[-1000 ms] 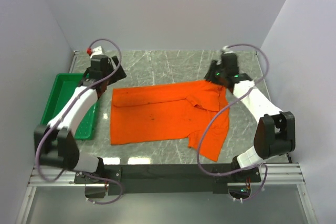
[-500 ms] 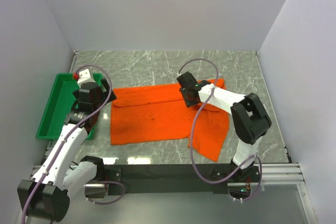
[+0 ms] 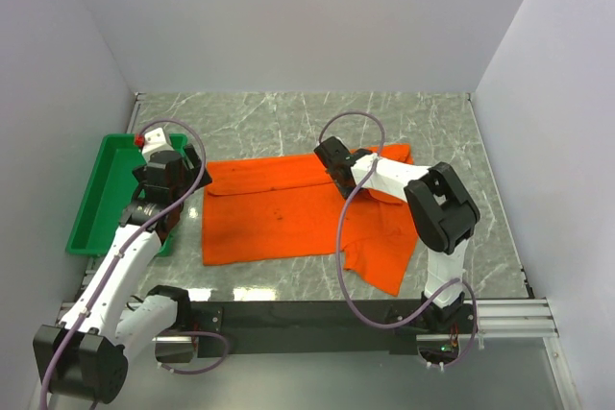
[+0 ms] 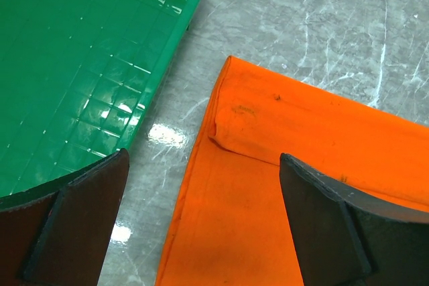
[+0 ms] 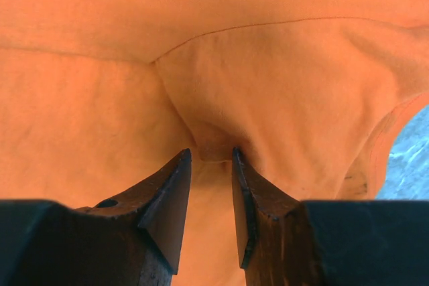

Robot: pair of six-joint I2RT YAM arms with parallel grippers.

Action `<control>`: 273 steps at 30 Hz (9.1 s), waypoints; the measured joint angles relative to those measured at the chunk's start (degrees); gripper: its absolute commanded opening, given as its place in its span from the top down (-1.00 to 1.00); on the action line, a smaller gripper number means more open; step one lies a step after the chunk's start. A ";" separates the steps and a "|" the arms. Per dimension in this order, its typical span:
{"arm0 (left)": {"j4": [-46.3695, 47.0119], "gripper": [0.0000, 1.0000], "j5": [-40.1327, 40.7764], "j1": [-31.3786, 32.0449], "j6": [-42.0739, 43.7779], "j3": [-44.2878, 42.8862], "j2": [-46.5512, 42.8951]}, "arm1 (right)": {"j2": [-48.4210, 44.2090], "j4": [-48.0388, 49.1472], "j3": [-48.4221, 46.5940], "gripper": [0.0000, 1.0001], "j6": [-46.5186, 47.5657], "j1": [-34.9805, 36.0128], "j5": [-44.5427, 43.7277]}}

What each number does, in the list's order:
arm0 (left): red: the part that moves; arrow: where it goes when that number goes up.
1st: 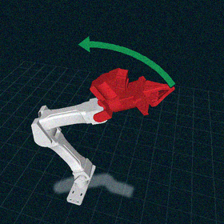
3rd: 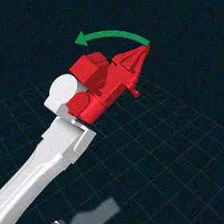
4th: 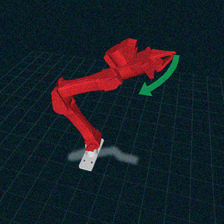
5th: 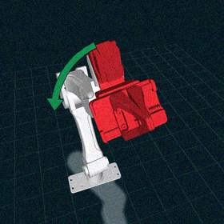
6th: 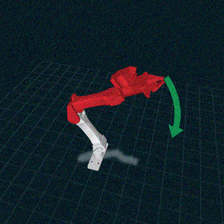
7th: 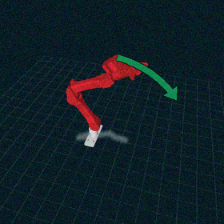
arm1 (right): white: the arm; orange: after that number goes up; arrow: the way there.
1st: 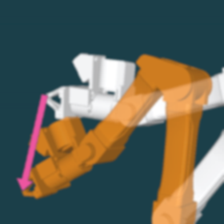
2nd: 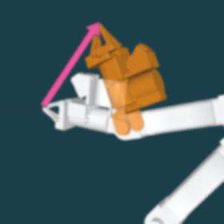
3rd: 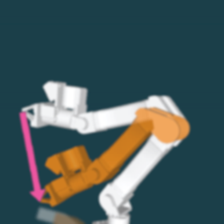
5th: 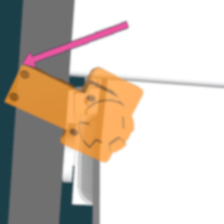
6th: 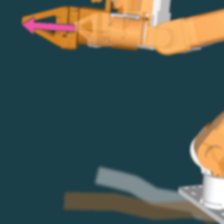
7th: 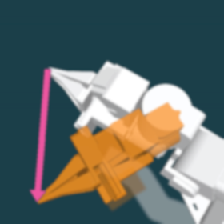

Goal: Fold and stack the t-shirts
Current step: Fold the tshirt

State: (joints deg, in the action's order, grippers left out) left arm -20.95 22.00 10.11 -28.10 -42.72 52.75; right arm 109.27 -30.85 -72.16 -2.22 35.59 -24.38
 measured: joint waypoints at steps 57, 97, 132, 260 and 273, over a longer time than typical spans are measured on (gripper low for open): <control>-0.13 -0.99 -2.19 0.00 0.44 -0.02 4.26 | 3.13 -16.70 -14.78 0.20 -3.21 -0.55 18.64; 3.58 -0.43 -10.82 -0.17 -8.15 -22.16 51.71 | 4.52 28.61 5.53 1.00 -37.03 -47.60 52.68; 4.52 -0.65 -12.11 -1.05 -9.75 -25.00 49.00 | 4.92 46.73 5.31 0.11 -42.51 -45.97 62.86; -15.82 0.99 -11.19 -4.35 -25.14 5.64 12.52 | -40.50 -6.80 31.39 1.00 -27.41 -40.37 32.61; -15.67 0.99 -14.49 -5.60 -21.09 -4.90 22.84 | -29.92 -9.35 19.30 1.00 -25.94 -40.59 33.53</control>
State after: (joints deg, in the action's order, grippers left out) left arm -36.62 7.51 4.51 -49.19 -47.62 75.59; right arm 79.35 -40.21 -52.86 -28.16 -4.99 9.15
